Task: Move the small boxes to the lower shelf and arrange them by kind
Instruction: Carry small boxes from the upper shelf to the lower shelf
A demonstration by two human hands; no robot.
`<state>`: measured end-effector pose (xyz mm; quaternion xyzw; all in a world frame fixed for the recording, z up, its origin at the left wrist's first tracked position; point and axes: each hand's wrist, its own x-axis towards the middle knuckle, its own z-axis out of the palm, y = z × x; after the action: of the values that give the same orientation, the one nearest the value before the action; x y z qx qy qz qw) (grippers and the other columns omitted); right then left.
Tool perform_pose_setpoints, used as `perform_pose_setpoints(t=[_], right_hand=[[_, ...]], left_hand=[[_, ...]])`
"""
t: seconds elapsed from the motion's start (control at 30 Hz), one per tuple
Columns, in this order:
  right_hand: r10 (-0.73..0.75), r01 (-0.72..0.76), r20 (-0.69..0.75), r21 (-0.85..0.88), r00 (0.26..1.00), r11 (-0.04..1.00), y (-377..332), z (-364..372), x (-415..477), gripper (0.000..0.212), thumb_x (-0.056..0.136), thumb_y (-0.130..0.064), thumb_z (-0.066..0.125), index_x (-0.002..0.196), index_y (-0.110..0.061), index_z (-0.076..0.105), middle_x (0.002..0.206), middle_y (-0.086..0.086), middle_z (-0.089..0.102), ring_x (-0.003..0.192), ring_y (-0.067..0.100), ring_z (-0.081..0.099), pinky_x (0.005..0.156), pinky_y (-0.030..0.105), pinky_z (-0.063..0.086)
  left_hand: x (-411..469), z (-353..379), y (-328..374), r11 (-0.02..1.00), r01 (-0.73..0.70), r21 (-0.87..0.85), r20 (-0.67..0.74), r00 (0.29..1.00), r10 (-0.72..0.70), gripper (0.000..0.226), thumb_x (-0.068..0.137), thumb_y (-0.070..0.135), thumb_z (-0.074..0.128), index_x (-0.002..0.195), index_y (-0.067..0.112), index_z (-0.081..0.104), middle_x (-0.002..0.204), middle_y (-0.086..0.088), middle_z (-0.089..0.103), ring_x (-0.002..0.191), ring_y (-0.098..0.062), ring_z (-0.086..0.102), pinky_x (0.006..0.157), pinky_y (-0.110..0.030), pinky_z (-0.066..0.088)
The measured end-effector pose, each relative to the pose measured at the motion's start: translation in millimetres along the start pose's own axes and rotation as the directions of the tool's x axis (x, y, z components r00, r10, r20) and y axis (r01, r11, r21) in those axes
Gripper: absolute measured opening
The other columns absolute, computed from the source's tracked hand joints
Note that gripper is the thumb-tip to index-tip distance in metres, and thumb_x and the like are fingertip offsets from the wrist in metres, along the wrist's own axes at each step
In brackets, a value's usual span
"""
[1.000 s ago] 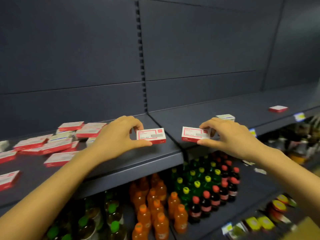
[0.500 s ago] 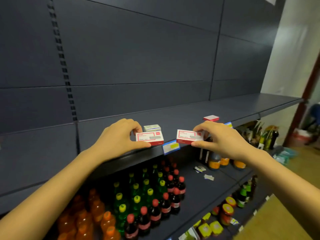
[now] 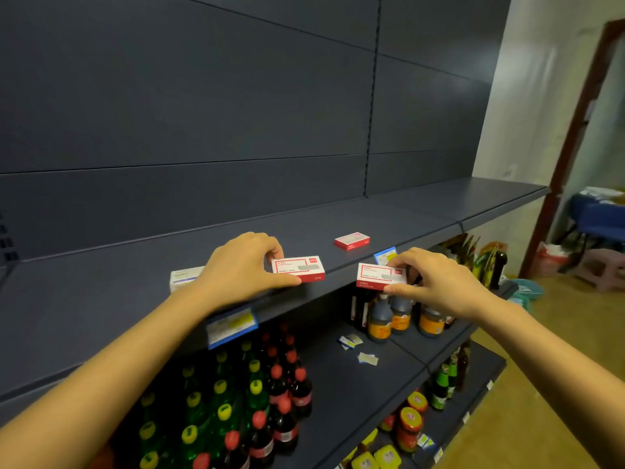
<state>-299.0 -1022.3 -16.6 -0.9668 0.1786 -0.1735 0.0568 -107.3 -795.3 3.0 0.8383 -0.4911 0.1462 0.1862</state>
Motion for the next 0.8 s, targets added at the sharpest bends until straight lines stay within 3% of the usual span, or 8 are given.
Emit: perform_pose_setpoints(t=[0.23,0.53,0.67,0.8], right_hand=[[-0.057,0.057,-0.035,0.010,0.998,0.998,55.0,-0.3,55.8,0.046,0.080,-0.056,0.056,0.118,-0.031,0.051,0.116,-0.011,0.055,0.096,0.009,0.051,0.075,0.032,0.050],[-0.113,0.112,0.013,0.062,0.994,0.992,115.0,-5.7,133.0,0.043,0.081,-0.052,0.059,0.119,-0.032,0.051,0.117,-0.013,0.054,0.099,0.008,0.052,0.082,0.039,0.052],[-0.173,0.167,0.028,0.151,0.985,0.974,144.3,1.8,165.1,0.041,0.079,-0.052,0.060,0.115,-0.034,0.052,0.111,-0.016,0.054,0.093,0.006,0.053,0.080,0.036,0.051],[-0.244,0.228,0.085,0.163,0.966,0.960,152.1,9.2,176.2,0.040,0.080,-0.053,0.060,0.115,-0.036,0.051,0.111,-0.018,0.053,0.094,0.008,0.055,0.079,0.033,0.052]], left_hand=[[79.5,30.2,7.5,0.999,0.034,0.017,0.002,0.999,-0.034,0.047,0.068,0.062,0.063,0.092,0.022,0.060,0.094,0.008,0.061,0.082,-0.013,0.049,0.068,-0.031,0.043],[154.8,55.6,21.7,0.994,0.044,0.097,0.025,0.999,-0.046,0.051,0.068,0.067,0.058,0.091,0.021,0.057,0.089,0.012,0.056,0.079,-0.008,0.049,0.054,-0.022,0.034],[180.0,79.2,34.9,0.986,0.103,0.134,0.058,0.992,-0.111,0.049,0.070,0.065,0.058,0.093,0.021,0.057,0.095,0.008,0.058,0.082,-0.010,0.046,0.062,-0.027,0.036],[180.0,93.7,40.2,0.976,0.145,0.163,0.079,0.984,-0.160,0.048,0.071,0.065,0.058,0.093,0.021,0.056,0.091,0.010,0.055,0.080,-0.009,0.044,0.061,-0.026,0.032]])
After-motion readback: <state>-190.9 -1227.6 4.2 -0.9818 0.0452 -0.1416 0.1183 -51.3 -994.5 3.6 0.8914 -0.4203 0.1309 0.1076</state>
